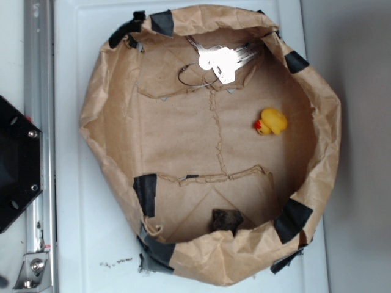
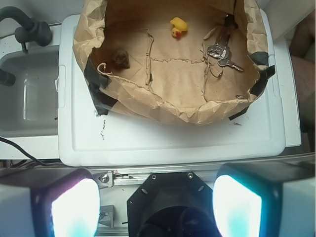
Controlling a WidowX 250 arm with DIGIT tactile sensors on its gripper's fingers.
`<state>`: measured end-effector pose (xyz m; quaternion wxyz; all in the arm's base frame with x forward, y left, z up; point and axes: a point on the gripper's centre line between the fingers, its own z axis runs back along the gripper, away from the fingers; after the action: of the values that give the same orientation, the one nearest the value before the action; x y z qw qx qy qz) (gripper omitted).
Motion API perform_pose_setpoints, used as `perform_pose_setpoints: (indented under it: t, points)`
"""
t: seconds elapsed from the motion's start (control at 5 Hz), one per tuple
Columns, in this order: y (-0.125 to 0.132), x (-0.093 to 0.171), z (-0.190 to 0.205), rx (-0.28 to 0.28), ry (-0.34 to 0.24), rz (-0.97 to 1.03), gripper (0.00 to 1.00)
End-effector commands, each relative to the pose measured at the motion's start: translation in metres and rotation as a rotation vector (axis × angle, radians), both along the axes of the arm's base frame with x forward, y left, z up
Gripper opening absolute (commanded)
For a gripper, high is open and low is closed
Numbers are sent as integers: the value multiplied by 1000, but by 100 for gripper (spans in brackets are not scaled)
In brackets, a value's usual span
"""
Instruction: Grab the silver keys.
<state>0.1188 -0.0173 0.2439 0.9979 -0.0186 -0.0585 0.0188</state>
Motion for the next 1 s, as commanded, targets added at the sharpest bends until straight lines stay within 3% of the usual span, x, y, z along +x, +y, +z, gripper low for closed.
perform_pose_setpoints:
  t: [0.0, 0.2, 0.4, 0.6, 0.8]
  points:
    - [0, 0, 0, 0, 0, 0, 100]
    - [-8, 30, -3, 32, -34, 20, 100]
    - [-8, 58, -34, 47, -64, -194, 100]
    - [8, 73, -60, 62, -141, -222, 100]
    - [26, 95, -78, 93, -109, -189, 100]
